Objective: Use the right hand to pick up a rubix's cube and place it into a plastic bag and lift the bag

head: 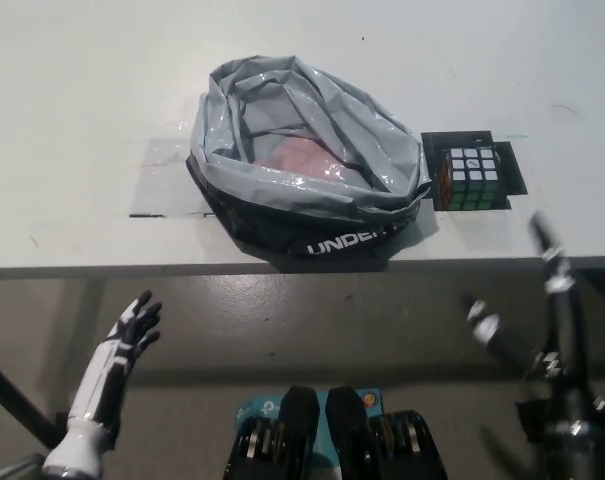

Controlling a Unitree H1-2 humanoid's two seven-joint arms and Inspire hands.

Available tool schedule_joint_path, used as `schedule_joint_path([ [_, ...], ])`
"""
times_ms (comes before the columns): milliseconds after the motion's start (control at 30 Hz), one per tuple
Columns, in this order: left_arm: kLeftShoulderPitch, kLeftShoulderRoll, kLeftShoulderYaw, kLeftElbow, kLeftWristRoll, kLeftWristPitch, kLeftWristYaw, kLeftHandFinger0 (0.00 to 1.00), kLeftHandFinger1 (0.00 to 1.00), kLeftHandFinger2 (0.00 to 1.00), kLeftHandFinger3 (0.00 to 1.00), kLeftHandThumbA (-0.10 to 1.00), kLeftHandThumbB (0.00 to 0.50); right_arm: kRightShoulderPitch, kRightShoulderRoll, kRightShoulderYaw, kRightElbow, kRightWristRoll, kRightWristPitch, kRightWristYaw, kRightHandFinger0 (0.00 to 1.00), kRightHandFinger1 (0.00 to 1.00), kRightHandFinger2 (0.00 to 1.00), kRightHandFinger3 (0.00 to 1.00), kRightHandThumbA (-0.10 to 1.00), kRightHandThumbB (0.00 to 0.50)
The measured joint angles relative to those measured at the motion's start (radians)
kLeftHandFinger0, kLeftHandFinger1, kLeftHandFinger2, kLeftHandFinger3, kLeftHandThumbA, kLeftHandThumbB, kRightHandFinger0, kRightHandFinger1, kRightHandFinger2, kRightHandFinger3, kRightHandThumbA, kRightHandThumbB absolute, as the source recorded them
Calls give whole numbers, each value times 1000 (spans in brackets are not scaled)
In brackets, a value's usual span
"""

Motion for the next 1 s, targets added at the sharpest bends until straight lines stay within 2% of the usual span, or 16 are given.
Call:
schedule_joint_path([
  [100, -25, -11, -13, 1, 1, -2, -6, 1000, 1000, 1000, 1000, 1000, 203, -82, -3, -32, -25, -34, 17, -28, 1000, 1000, 1000, 1000, 740, 227],
  [167, -34, -15, -19, 1, 3, -3, -7, 1000, 1000, 1000, 1000, 996, 209, -131, -8, -45, -24, -45, 34, -36, 1000, 1000, 1000, 1000, 722, 193],
  [200, -36, -16, -21, 1, 4, -3, -7, 1000, 1000, 1000, 1000, 991, 212, -145, -8, -48, -19, -49, 41, -38, 1000, 1000, 1000, 1000, 744, 201],
  [333, -40, -16, -27, 1, 10, -3, -8, 1000, 1000, 1000, 1000, 992, 217, -225, -15, -58, 53, -61, 72, -45, 1000, 1000, 1000, 1000, 852, 251],
  [400, -41, -15, -29, 2, 14, -3, -8, 1000, 1000, 1000, 1000, 994, 225, -281, -18, -66, 119, -61, 100, -49, 1000, 1000, 1000, 1000, 901, 307],
  [500, -41, -15, -32, 2, 18, -3, -8, 1000, 1000, 1000, 1000, 990, 199, -349, -21, -80, 194, -55, 147, -49, 1000, 1000, 1000, 1000, 899, 379],
  [667, -40, -15, -39, 3, 19, -6, -9, 1000, 1000, 1000, 1000, 987, 198, -452, -21, -90, 305, -30, 205, -47, 1000, 1000, 1000, 1000, 892, 470],
  [767, -41, -15, -41, 3, 21, -10, -9, 1000, 1000, 1000, 1000, 986, 203, -499, -20, -89, 369, -18, 238, -47, 1000, 1000, 1000, 1000, 930, 500],
  [1000, -40, -14, -43, 3, 23, -14, -9, 1000, 1000, 1000, 1000, 1000, 202, -551, -15, -77, 503, -17, 312, -54, 1000, 1000, 1000, 1000, 938, 500],
])
